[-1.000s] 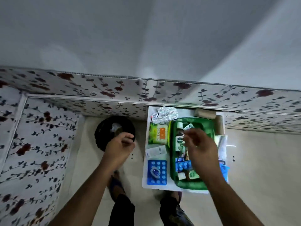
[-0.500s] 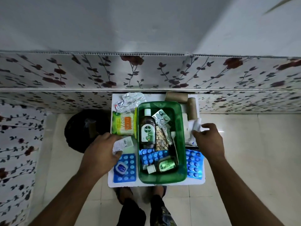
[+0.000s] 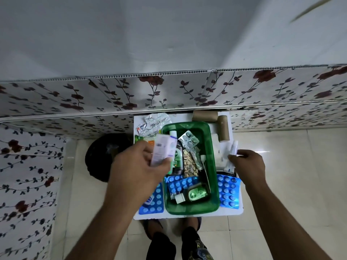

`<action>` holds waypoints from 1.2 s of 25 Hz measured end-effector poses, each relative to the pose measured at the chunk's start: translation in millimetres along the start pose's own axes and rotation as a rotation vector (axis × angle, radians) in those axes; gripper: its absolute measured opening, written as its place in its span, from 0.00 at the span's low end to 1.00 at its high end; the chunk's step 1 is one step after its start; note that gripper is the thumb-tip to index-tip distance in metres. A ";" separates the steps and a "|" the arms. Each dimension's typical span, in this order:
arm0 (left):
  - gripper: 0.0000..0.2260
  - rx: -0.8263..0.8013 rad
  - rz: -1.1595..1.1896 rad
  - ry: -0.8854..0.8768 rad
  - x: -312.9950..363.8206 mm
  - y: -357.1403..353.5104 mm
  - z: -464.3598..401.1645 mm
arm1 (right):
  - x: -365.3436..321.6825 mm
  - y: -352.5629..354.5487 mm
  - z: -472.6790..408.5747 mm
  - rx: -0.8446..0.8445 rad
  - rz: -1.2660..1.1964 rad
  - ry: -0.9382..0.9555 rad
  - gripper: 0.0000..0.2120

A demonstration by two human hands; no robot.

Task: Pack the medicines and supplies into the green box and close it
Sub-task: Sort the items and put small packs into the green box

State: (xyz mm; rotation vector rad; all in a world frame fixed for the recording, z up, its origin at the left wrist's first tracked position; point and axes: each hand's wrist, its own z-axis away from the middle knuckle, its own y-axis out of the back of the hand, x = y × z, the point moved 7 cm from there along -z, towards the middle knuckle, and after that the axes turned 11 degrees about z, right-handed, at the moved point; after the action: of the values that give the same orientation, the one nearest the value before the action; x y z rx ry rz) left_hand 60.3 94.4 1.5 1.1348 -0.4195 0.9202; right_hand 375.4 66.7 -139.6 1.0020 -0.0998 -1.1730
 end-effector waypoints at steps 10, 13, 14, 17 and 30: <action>0.14 -0.099 -0.130 -0.015 13.7 -131.3 -59.5 | -3.6 31.9 2.9 0.008 -0.220 0.070 0.08; 0.12 -0.161 -0.101 -0.012 11.4 -137.1 -56.6 | -14.9 32.4 8.6 -0.005 -0.214 0.099 0.08; 0.12 -0.185 -0.086 -0.009 12.2 -137.8 -55.4 | -19.6 32.9 11.9 -0.004 -0.208 0.106 0.08; 0.12 -0.247 -0.052 -0.001 16.8 -128.2 -52.3 | -43.9 35.5 33.1 -0.003 -0.149 0.167 0.09; 0.08 0.169 0.347 0.139 -108.5 18.8 -45.1 | -157.7 -72.5 86.5 0.073 0.845 0.692 0.10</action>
State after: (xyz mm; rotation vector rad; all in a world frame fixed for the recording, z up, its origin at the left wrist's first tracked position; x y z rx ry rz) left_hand -24.5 93.2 -81.8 1.1618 -0.4381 1.3512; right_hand 207.8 138.8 -73.8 1.2071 -0.0076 -0.0305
